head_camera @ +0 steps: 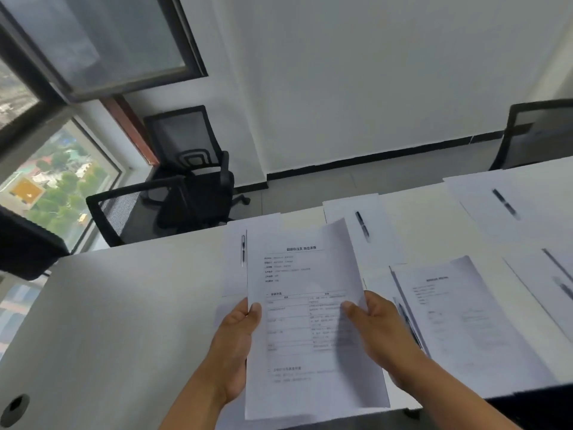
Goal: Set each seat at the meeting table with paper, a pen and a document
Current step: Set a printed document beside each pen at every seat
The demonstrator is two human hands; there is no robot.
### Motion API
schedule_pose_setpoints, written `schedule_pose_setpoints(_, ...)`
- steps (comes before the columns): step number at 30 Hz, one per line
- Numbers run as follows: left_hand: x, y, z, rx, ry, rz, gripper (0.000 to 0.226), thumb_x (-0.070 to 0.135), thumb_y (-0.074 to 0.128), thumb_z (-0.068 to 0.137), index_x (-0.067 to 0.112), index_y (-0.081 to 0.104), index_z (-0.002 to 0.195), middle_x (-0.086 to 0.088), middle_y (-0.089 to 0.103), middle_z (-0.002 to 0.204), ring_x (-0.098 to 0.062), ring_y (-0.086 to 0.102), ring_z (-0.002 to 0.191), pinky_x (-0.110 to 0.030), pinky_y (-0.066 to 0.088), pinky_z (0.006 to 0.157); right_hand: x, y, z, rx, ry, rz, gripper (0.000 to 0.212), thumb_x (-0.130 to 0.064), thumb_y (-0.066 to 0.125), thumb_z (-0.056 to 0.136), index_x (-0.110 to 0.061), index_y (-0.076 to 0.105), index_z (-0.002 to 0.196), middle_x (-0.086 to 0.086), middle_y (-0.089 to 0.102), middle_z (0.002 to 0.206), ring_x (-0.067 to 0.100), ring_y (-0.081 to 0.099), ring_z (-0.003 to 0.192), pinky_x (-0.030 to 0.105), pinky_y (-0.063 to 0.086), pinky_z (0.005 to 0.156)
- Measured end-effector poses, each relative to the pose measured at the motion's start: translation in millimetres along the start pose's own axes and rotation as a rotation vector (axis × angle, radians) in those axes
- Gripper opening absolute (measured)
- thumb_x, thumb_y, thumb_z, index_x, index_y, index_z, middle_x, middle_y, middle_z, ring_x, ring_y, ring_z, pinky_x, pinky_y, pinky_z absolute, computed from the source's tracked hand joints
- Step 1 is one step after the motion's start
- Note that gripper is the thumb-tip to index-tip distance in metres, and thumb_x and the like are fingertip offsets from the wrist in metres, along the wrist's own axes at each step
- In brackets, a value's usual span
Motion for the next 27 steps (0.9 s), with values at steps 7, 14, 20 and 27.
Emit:
schedule_pose_setpoints(7,53,80,1,-0.077,0.142,0.161,0.036,0.027,0.039,0.12,0.029,0.068,0.141,-0.001,0.079,0.133,-0.028,0.077,0.119,-0.06,0.06,0.105,-43,-79,-11,0.188,-0.109,0.056,0.051,-0.052,0.06,0.096,-0.002,0.059,0.105,0.019,0.073,0.111,0.042,0.072,0.089,0.057,0.062,0.078)
schedule_pose_setpoints(14,101,155,-6,-0.213,0.27,0.3,0.033,0.028,0.04,0.119,0.032,0.07,0.133,0.005,0.081,0.125,-0.02,0.08,0.11,-0.045,0.066,0.092,-75,-144,-50,0.426,-0.154,0.122,0.027,-0.034,0.058,0.105,-0.008,0.065,0.101,0.006,0.077,0.096,0.038,0.073,0.093,0.056,0.062,0.08)
schedule_pose_setpoints(20,123,210,-28,-0.355,0.358,0.417,0.024,0.033,0.046,0.117,0.033,0.069,0.125,0.009,0.083,0.109,-0.024,0.081,0.101,-0.05,0.069,0.087,-82,-177,-109,0.68,-0.169,0.221,0.017,-0.026,0.059,0.105,-0.013,0.068,0.097,0.001,0.078,0.092,0.028,0.076,0.088,0.048,0.062,0.079)
schedule_pose_setpoints(27,133,298,-84,-0.595,0.465,0.454,0.017,0.032,0.053,0.115,0.032,0.07,0.117,0.007,0.084,0.098,-0.023,0.083,0.086,-0.04,0.068,0.069,-90,-234,-208,0.93,-0.203,0.318,0.016,-0.019,0.058,0.109,-0.015,0.073,0.106,-0.002,0.082,0.099,0.017,0.08,0.091,0.042,0.065,0.084)
Point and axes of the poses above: each hand's wrist, its own z-axis towards the middle knuckle, its own y-axis out of the palm, x = y × z, the point moved 9 cm from there along z, towards the middle knuckle
